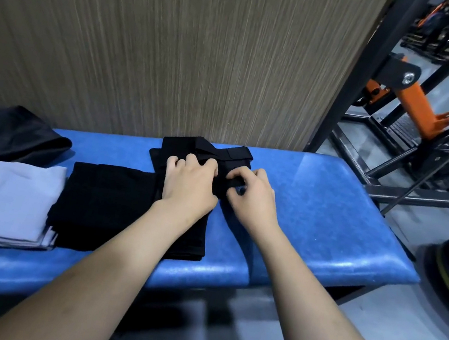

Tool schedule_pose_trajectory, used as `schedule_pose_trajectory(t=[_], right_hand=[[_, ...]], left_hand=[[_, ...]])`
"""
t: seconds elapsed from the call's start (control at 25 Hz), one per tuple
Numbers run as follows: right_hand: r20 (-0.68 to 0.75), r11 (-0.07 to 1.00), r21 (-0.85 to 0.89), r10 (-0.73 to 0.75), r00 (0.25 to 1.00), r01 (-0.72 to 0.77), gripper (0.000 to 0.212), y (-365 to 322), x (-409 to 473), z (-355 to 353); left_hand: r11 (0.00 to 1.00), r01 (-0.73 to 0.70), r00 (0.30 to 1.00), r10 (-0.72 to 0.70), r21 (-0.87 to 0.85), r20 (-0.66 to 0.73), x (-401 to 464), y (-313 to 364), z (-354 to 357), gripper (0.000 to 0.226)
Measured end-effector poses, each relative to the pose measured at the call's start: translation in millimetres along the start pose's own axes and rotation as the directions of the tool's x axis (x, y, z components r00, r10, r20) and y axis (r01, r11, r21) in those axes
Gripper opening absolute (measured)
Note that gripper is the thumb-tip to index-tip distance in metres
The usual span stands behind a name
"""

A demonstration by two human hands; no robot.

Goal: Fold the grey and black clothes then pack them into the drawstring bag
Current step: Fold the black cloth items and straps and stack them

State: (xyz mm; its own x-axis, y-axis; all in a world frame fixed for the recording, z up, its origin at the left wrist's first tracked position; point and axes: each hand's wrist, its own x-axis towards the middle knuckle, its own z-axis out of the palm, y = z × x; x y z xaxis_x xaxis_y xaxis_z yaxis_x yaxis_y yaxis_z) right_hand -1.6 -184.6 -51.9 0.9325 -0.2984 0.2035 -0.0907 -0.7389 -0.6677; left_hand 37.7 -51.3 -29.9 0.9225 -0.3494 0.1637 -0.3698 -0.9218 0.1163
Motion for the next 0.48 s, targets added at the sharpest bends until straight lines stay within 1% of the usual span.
schedule_pose_trajectory(t=[0.12, 0.2, 0.28, 0.4, 0.48], right_hand=[[-0.083, 0.977, 0.207, 0.064, 0.995, -0.045, 0.024, -6.4, 0.3, -5.9], [-0.118, 0.959, 0.277, 0.101, 0.988, -0.065, 0.023, -8.0, 0.7, -9.2], [-0.135, 0.949, 0.307, 0.111, 0.985, -0.065, 0.022, -9.0, 0.4, -11.6], [-0.159, 0.951, 0.308, 0.087, 0.983, -0.034, 0.022, -12.7, -2.2, -15.2], [-0.208, 0.947, 0.32, 0.07, 0.976, 0.0, 0.019, -13.8, -4.0, -20.6]], left_hand=[[0.996, -0.013, 0.999, 0.016, -0.093, 0.04, -1.7, -2.8, 0.2, 0.05], [0.994, -0.028, 0.999, 0.032, -0.11, 0.037, -3.4, -5.8, 1.6, 0.052], [0.989, -0.06, 0.998, 0.058, -0.132, -0.019, -4.0, -6.5, 0.9, 0.046], [0.978, -0.097, 0.984, 0.067, -0.184, -0.164, -3.0, -3.0, -5.8, 0.027], [0.97, -0.108, 0.974, 0.059, -0.219, -0.221, -2.8, 2.4, -10.3, 0.022]])
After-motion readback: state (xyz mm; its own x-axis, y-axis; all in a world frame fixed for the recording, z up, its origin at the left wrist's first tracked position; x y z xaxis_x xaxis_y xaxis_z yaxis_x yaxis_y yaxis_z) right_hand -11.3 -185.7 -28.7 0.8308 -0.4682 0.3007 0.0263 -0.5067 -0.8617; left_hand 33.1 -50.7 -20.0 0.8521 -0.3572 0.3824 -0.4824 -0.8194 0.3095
